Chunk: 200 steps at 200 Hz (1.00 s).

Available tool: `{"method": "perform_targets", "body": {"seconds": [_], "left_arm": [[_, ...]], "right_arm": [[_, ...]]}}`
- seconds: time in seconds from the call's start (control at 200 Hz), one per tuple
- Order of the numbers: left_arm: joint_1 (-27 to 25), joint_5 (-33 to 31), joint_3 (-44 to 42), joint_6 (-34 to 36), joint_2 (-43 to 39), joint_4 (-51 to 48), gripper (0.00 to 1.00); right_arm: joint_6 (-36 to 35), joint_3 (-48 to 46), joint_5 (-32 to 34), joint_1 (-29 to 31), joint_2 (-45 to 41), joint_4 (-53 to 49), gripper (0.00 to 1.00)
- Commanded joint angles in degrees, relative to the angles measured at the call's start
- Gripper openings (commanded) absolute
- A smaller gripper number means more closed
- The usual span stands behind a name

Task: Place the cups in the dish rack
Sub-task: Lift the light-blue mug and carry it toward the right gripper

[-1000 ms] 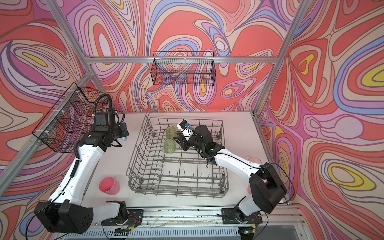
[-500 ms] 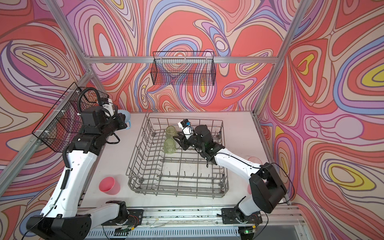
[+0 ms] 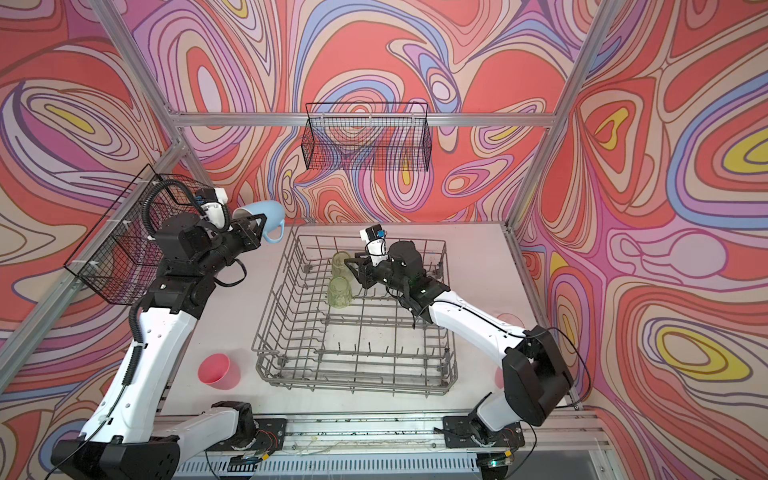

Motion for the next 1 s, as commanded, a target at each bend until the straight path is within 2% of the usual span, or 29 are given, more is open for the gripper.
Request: {"method": "perform_targets", "body": {"seconds": [0.0, 0.325, 0.511, 0.826, 0.996], "left_arm": [[-1.4, 4.2, -2.2, -1.4, -1.0, 14.0, 0.0], [-5.5, 4.1, -12.8, 2.3, -1.1, 32.1, 0.0], [-11.8, -0.4, -16.8, 8.3, -0.8, 38.6, 0.0], [-19.1, -6.9, -21.5, 15.4, -0.5, 47.8, 0.0], [-21.5, -9.2, -23.3, 17.4, 0.3, 51.9, 0.0]], "right_arm": [[6.4, 3.1, 2.3, 0.2, 1.3, -1.9, 0.41], [18.5, 10.4, 4.9, 0.2, 4.4, -7.5, 0.42], [24.1, 13.8, 7.0, 0.2, 5.2, -10.4, 0.43], [27.9, 20.5, 9.9, 0.1, 5.7, -18.4, 0.43], [26.7, 22.3, 9.8, 0.1, 6.2, -21.1, 0.41]]}}
